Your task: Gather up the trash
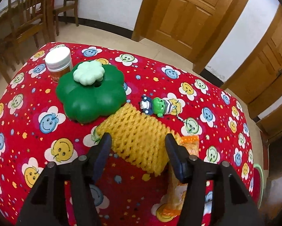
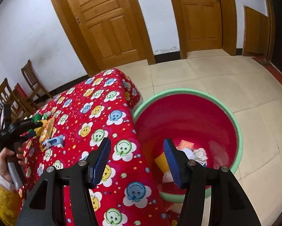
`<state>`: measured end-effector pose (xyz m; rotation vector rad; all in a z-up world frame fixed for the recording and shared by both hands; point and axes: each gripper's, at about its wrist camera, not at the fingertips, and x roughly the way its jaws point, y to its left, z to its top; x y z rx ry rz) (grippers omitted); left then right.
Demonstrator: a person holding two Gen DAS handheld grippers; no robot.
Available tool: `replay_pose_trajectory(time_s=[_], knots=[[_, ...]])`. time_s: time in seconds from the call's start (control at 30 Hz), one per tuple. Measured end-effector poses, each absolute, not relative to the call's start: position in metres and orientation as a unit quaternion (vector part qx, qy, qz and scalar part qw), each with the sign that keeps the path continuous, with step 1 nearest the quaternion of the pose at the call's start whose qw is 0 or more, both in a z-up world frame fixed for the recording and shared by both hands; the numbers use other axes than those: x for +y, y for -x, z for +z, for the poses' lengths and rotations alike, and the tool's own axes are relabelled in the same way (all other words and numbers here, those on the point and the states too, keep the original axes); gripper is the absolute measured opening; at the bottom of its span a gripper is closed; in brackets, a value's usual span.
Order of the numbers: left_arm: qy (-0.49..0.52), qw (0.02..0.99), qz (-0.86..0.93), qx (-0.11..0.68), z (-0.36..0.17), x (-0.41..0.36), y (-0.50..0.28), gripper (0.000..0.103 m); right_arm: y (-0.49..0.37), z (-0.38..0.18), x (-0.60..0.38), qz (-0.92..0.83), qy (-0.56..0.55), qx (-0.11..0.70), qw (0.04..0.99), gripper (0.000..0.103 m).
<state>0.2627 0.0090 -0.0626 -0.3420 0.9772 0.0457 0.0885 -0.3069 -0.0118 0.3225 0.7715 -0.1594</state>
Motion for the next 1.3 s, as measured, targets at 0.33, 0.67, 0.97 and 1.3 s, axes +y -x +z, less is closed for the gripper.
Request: replay_pose_trajectory(time_s=[0.33, 0.67, 0.97, 1.3], knots=[[0.136, 0.881, 0.026, 0.452, -0.062, 0.000, -0.260, 0.033, -0.092, -0.016, -0.302, -0.068, -0.152, 0.379, 0.910, 0.059], [0.171, 0.879, -0.024, 0.444, -0.054, 0.008, -0.238, 0.009, -0.107, -0.010, -0.283, -0.040, -0.133, 0.378, 0.915, 0.059], [0.187, 0.889, -0.043, 0.417, -0.029, 0.024, -0.197, 0.009, -0.127, -0.006, -0.251, 0.009, -0.115, 0.381, 0.918, 0.059], [0.167, 0.898, -0.033, 0.405, -0.021, 0.044, -0.154, 0.009, -0.158, -0.023, -0.203, 0.066, -0.077, 0.415, 0.904, 0.059]])
